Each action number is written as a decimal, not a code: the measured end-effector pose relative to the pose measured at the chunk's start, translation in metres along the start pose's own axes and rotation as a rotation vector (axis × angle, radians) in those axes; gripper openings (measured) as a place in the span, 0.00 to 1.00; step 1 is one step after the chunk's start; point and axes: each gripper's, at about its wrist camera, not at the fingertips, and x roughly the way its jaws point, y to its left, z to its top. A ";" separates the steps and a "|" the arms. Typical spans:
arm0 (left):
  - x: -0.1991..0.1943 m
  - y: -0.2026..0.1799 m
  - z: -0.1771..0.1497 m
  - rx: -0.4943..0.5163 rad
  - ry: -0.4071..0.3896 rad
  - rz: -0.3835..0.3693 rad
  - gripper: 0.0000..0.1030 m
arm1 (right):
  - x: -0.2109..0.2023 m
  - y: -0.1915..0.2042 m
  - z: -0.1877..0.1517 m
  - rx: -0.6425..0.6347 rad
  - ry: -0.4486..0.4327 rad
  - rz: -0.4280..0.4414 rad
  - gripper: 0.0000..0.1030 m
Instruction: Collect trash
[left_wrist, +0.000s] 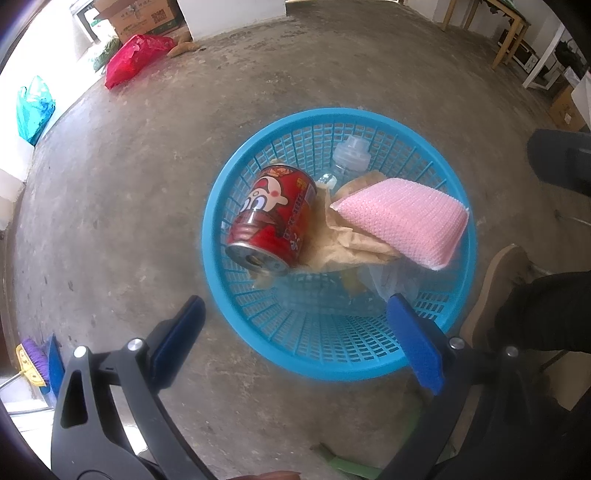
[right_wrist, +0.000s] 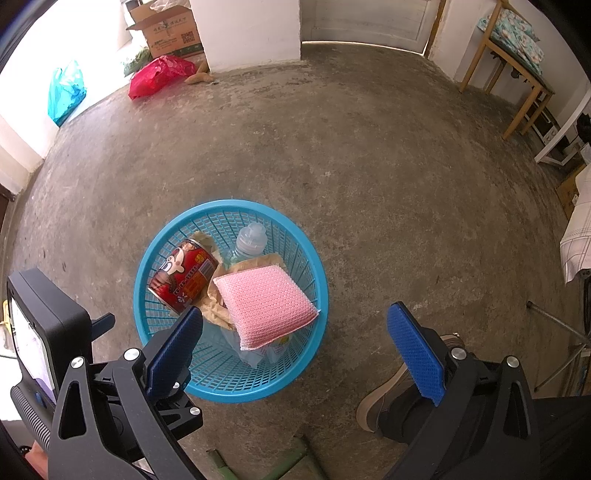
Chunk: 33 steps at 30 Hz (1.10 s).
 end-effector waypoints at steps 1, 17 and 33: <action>0.001 0.001 0.000 -0.001 0.001 -0.001 0.92 | 0.000 0.000 0.000 0.000 0.000 0.000 0.94; 0.004 -0.001 -0.005 0.012 0.005 -0.008 0.92 | 0.000 0.000 -0.001 0.000 0.000 0.000 0.94; 0.004 -0.004 -0.003 0.018 0.003 -0.010 0.92 | 0.001 0.000 0.000 0.001 0.003 -0.001 0.94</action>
